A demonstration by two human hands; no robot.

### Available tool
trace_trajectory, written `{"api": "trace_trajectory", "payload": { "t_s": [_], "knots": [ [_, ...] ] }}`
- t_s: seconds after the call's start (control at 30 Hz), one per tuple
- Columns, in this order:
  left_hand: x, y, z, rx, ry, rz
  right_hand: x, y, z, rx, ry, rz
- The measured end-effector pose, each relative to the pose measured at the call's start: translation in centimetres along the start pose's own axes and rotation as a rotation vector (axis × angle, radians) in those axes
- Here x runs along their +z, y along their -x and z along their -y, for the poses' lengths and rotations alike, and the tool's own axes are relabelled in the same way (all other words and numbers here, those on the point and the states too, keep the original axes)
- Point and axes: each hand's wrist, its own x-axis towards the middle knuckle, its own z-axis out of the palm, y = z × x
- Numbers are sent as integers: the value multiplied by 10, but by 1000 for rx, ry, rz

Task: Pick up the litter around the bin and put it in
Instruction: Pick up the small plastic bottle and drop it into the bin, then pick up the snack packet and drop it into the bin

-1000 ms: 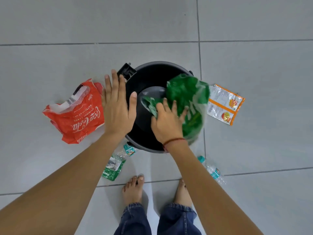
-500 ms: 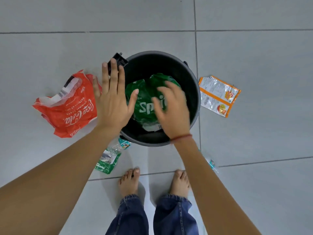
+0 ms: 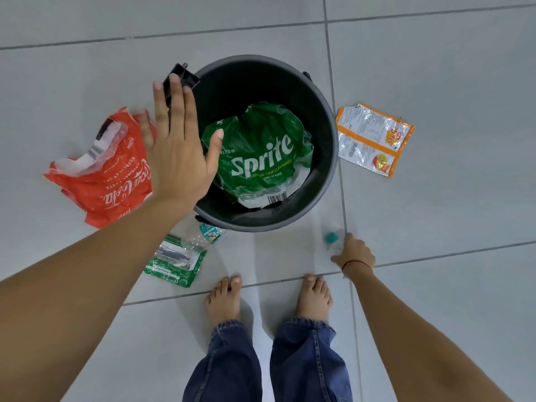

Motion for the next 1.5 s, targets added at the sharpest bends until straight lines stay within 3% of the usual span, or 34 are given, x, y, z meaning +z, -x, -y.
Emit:
{"api": "trace_trajectory", "payload": {
  "t_s": [0.1,0.2,0.27,0.33,0.4,0.47,0.53,0.6,0.67,0.73,0.8,0.83,0.93,1.03,1.17,1.3,1.4,1.5],
  "knots": [
    [-2,0,0,-3,-1,8,-42,18,35,-9,-419,-229],
    [-2,0,0,-4,2,11,-107,60,71,-150,-825,-684],
    [-1,0,0,-5,9,9,-150,91,91,-311,-944,-1054],
    [0,0,0,-8,24,5,-179,113,113,-484,-930,-1264],
    [0,0,0,-11,40,-1,-188,117,139,-659,-879,-1240],
    [0,0,0,-8,56,-10,-181,112,161,-755,-769,-1023],
    [0,0,0,-6,66,-18,-168,100,179,-710,-573,-712],
    [-1,0,0,-7,74,-18,-165,89,182,-712,-496,-596],
    [-1,1,0,-7,77,-14,-181,83,172,-790,-670,-792],
    [-1,0,0,-12,77,-15,-197,60,151,-743,-899,-1070],
    [0,0,0,-13,64,-21,-202,16,127,-579,-962,-1070],
    [1,0,0,-12,57,-23,-198,-12,117,-469,-878,-922],
    [3,-1,1,-11,58,-30,-164,-82,84,-261,-321,-354],
    [4,0,1,-14,82,-41,-128,-115,67,-255,-48,-182],
    [4,-1,1,-12,69,-42,-102,-103,81,-281,110,-415],
    [4,0,1,-19,80,-33,-100,-84,83,-410,292,-437],
    [4,-2,1,-14,79,-27,-127,-67,90,-250,-115,-525],
    [2,0,1,-18,91,-16,-165,-21,99,-230,-562,-804]
  ]
}}
